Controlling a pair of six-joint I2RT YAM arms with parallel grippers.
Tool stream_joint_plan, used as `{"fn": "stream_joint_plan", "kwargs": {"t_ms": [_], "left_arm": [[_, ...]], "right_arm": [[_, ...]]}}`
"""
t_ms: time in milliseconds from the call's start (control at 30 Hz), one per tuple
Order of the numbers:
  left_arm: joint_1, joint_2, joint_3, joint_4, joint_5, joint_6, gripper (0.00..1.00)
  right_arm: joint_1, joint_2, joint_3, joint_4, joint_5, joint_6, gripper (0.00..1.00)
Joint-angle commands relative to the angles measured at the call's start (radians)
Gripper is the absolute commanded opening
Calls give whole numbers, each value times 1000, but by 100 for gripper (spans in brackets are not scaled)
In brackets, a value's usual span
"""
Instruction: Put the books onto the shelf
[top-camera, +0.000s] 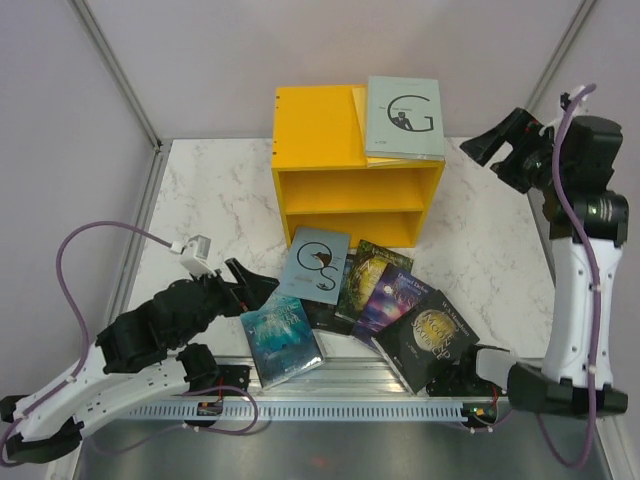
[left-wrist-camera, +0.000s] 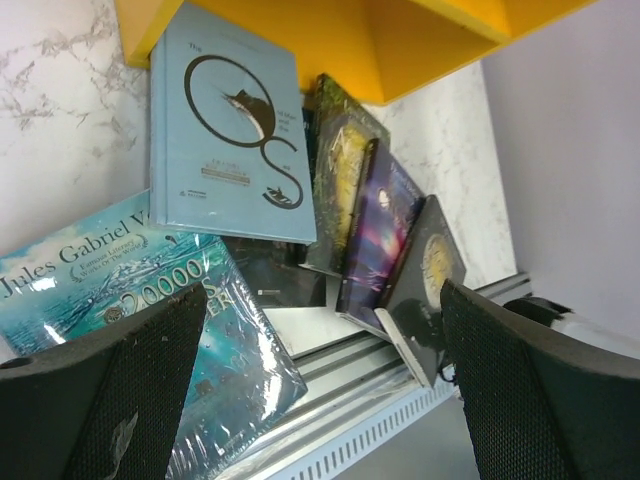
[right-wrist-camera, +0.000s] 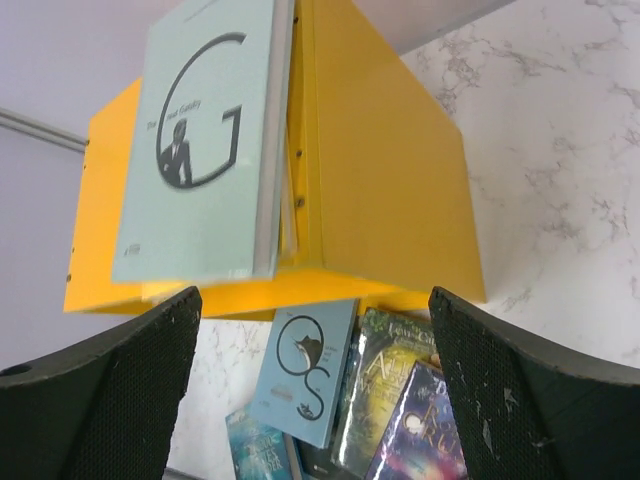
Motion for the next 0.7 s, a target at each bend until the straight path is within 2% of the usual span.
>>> {"fn": "stream_joint_plan", "kwargs": {"t_ms": [0,33,100,133,200,233,300,333,367,433,667], "left_arm": [[-2,62,-59,117,12,42,100],[2,108,-67,186,28,100,100],[18,194,-50,191,43,126,100],[60,232,-43,217,63,141,100],[145,337,-52,263,216,168,100],[277,374,-65,333,384,186,100],[430,391,-136,415,544,188,100],[558,398,-157,444,604,189,100],[606,426,-185,496,684,194,100],[686,467,-196,533,742,209,99],[723,676,-253,780,873,205,97]], "right_arm": [[-3,-190,-117,-8,88,-16,97],[-3,-224,-227,1,71,-8,97],[-1,-318,-334,32,45,4,97],[-1,-347,-427,40,42,7,97],[-3,-421,-498,54,27,10,97],[-1,-456,-553,63,18,17,96],[-1,-481,-602,66,-5,21,96],[2,-490,-613,66,-16,21,96],[7,-510,-624,64,-15,24,96],[16,-531,-655,67,-19,32,96],[19,-560,-744,112,-56,41,95]]}}
